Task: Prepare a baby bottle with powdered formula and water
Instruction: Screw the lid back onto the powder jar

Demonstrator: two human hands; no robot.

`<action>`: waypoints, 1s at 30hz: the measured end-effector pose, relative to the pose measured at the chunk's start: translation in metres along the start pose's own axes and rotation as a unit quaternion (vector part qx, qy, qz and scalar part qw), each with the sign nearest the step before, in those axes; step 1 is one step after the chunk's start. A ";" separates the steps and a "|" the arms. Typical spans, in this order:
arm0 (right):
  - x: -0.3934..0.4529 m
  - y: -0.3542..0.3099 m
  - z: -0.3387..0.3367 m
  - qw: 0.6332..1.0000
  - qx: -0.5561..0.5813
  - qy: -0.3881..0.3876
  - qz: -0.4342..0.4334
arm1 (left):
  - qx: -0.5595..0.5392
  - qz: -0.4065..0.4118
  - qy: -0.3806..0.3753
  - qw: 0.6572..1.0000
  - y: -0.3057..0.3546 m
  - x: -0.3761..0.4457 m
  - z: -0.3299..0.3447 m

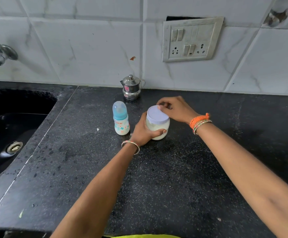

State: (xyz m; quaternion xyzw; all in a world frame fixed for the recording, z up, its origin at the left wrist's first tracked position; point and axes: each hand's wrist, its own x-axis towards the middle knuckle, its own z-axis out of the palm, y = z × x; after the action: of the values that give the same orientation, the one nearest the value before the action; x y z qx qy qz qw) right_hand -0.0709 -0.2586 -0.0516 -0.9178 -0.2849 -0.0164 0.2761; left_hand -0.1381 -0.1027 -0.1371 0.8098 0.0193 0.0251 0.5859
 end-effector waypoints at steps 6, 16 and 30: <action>-0.004 -0.003 0.011 0.995 -0.003 -0.088 -0.041 | 0.010 -0.007 -0.031 0.999 -0.002 0.004 -0.003; -0.016 -0.032 0.054 0.993 0.006 0.109 0.041 | 0.057 0.012 0.062 0.996 0.003 -0.005 0.015; -0.030 -0.035 0.033 0.987 -0.014 0.063 0.147 | 0.128 -0.084 -0.059 0.986 -0.014 -0.032 -0.016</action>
State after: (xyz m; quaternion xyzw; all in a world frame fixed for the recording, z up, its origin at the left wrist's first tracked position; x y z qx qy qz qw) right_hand -0.1188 -0.2331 -0.0682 -0.9505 -0.1289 -0.0375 0.2803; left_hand -0.1715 -0.0849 -0.1462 0.8738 0.0556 -0.0749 0.4773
